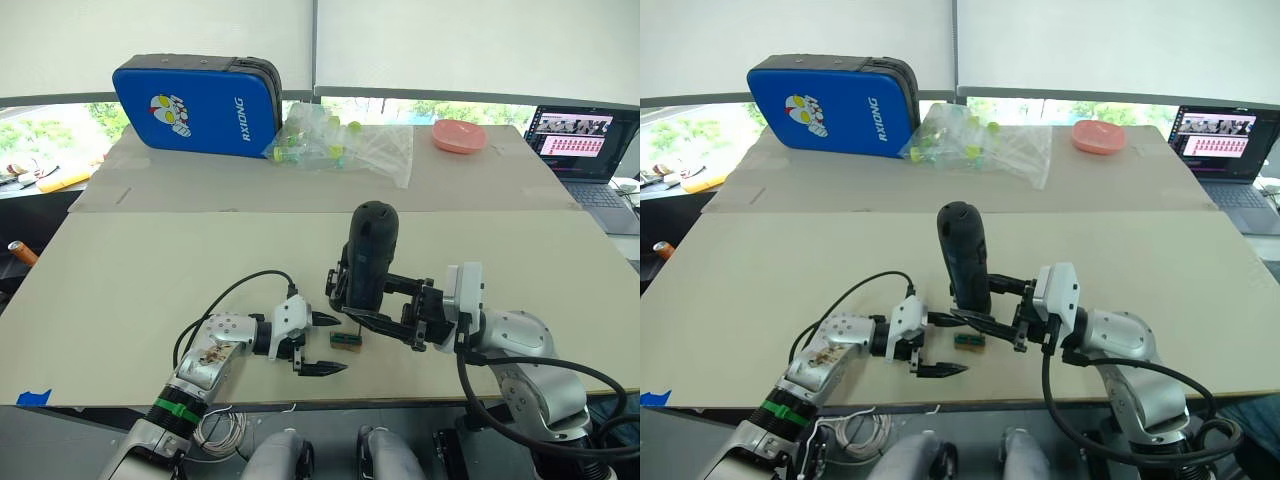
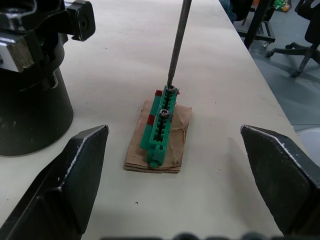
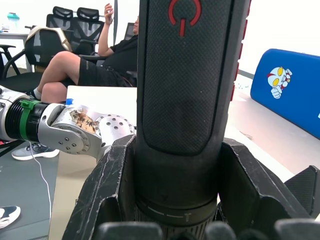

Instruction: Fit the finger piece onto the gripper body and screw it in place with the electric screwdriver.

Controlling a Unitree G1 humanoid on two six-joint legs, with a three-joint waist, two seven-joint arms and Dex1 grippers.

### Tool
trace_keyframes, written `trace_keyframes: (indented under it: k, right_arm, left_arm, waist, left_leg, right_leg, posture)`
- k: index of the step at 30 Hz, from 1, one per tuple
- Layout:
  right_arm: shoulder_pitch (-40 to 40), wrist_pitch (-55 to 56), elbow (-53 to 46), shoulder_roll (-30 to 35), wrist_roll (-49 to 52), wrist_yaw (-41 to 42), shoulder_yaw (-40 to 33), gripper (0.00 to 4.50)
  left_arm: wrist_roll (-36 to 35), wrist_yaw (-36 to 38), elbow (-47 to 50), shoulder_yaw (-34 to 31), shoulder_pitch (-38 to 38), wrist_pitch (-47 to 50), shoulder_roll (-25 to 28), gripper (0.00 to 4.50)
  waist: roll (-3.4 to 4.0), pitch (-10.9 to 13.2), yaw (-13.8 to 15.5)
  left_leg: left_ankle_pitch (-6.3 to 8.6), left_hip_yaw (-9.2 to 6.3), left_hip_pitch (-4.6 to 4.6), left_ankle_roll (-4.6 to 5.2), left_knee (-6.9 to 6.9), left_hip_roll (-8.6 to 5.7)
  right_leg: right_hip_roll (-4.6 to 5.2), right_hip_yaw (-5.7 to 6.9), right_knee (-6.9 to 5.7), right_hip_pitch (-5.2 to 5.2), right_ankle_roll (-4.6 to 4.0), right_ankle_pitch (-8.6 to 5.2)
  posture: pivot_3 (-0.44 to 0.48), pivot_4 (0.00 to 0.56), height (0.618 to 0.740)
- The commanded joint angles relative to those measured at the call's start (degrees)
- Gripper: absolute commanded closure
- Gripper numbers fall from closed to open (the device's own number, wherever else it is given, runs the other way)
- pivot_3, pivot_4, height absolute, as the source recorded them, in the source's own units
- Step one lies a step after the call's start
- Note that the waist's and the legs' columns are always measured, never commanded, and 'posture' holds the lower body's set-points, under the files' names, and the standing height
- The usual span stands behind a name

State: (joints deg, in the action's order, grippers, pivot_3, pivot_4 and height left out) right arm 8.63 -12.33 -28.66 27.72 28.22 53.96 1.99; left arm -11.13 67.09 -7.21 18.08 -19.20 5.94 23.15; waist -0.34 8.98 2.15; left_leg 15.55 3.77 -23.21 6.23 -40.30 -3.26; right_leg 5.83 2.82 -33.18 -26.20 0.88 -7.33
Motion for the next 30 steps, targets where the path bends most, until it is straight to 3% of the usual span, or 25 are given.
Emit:
trace_keyframes:
  k: [1, 30]
  right_arm:
    - [0.5, 3.1, -1.3, -0.4, 0.9, 0.2, -0.4, 2.62]
    - [-0.5, 5.2, 0.6, -0.8, -0.6, 0.2, 0.1, 2.62]
  left_arm:
    - [0.6, 0.4, -0.9, 1.1, 1.0, 0.9, 0.3, 0.00]
    - [0.5, 0.6, -0.6, 1.2, 1.4, 0.9, 0.6, 0.00]
  waist:
    - [0.00, 0.0, 0.0]
    - [0.00, 0.0, 0.0]
  left_leg:
    - [0.00, 0.00, 0.00, 0.00, 0.00, 0.00]
    - [0.00, 0.00, 0.01, 0.00, 0.00, 0.00]
  right_leg:
    - [0.00, 0.00, 0.00, 0.00, 0.00, 0.00]
    - [-0.01, 0.00, 0.00, 0.00, 0.00, 0.00]
  posture:
    - [0.000, 0.150, 0.740]
    - [0.000, 0.150, 0.740]
